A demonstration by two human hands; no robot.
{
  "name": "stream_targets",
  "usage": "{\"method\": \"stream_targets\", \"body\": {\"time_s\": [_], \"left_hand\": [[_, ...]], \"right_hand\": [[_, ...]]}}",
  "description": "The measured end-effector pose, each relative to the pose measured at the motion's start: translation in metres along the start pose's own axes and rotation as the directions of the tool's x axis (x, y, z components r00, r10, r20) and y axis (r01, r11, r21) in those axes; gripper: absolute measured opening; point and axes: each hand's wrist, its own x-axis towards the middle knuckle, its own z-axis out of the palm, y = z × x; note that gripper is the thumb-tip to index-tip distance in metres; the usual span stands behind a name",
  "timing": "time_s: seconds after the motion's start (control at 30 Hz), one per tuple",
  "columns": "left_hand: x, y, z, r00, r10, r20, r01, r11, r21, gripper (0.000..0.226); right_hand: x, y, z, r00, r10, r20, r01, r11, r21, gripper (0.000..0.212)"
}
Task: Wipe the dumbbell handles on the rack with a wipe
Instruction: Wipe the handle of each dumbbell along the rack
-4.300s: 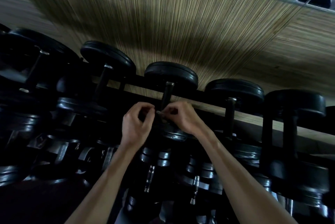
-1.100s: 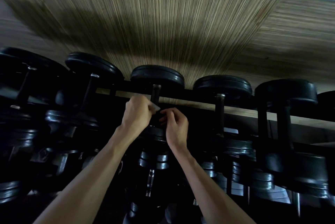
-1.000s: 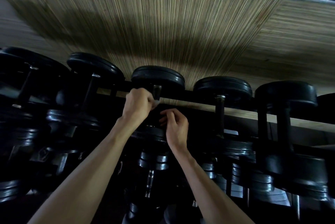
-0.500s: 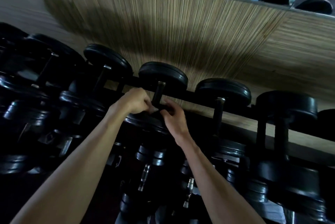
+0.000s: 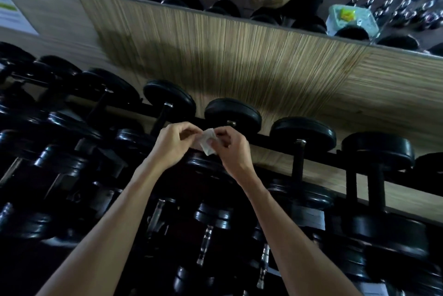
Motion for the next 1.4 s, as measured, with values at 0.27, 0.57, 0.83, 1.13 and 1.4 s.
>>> {"method": "stream_targets", "body": {"time_s": [0.27, 0.57, 0.83, 1.13, 1.4], "left_hand": [[-0.024, -0.091, -0.090, 0.971, 0.207, -0.124, -0.175, 0.958, 0.226, 0.016], [-0.014, -0.132, -0.125, 0.942, 0.332, -0.050, -0.310, 0.917, 0.249, 0.024], [0.023, -0.142, -0.104, 0.948, 0.320, 0.008, -0.311, 0.914, 0.260, 0.021], [0.074, -0.153, -0.089, 0.979, 0.161, -0.126, -0.124, 0.958, 0.260, 0.036], [0.076, -0.151, -0.096, 0.993, 0.106, -0.053, -0.092, 0.971, 0.221, 0.039]], "right_hand": [[-0.009, -0.018, 0.108, 0.967, 0.124, -0.222, -0.144, 0.987, -0.077, 0.015], [-0.010, -0.038, 0.168, 0.887, 0.253, -0.387, -0.298, 0.953, -0.060, 0.026], [0.019, -0.014, 0.167, 0.851, 0.233, -0.470, -0.290, 0.956, -0.050, 0.014], [0.103, 0.034, 0.183, 0.893, 0.371, -0.255, -0.400, 0.914, -0.072, 0.020], [0.145, 0.034, 0.192, 0.924, 0.366, -0.113, -0.374, 0.925, -0.064, 0.028]]}}
